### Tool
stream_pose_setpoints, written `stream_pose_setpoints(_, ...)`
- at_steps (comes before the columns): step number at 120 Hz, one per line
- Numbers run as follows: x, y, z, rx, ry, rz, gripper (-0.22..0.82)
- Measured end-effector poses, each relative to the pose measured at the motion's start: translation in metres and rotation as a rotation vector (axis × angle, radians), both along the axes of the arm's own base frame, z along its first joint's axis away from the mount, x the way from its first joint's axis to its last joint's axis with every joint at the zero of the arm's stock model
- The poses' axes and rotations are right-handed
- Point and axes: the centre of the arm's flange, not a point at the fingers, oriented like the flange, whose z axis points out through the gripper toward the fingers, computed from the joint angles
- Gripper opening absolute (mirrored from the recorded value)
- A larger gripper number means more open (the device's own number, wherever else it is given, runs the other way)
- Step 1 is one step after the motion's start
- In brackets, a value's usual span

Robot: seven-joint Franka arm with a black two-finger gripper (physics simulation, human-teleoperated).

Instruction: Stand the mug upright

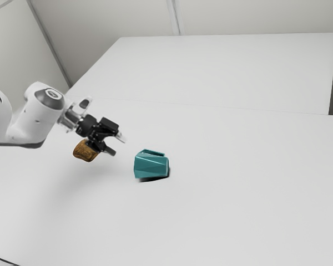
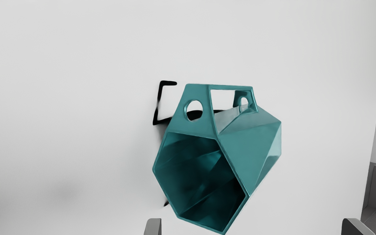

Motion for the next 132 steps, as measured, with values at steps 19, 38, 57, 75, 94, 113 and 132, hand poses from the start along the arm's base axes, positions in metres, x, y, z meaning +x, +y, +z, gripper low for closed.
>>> stream_pose_setpoints(19,0.007,-0.006,-0.027,-0.061,-0.049,0.001,0.6)
stream_pose_setpoints(38,0.01,-0.023,-0.045,-0.098,-0.081,-0.042,0.6)
stream_pose_setpoints(57,0.004,-0.039,-0.056,-0.128,-0.1,-0.083,0.6)
stream_pose_setpoints(75,0.004,-0.049,-0.059,-0.152,-0.127,-0.112,0.6)
stream_pose_setpoints(94,0.005,-0.046,-0.064,-0.186,-0.164,-0.104,0.56)
stream_pose_setpoints(113,0.005,-0.052,-0.069,-0.219,-0.199,-0.115,0.36)
stream_pose_setpoints(132,0.006,-0.056,-0.069,-0.236,-0.235,-0.139,0.18)
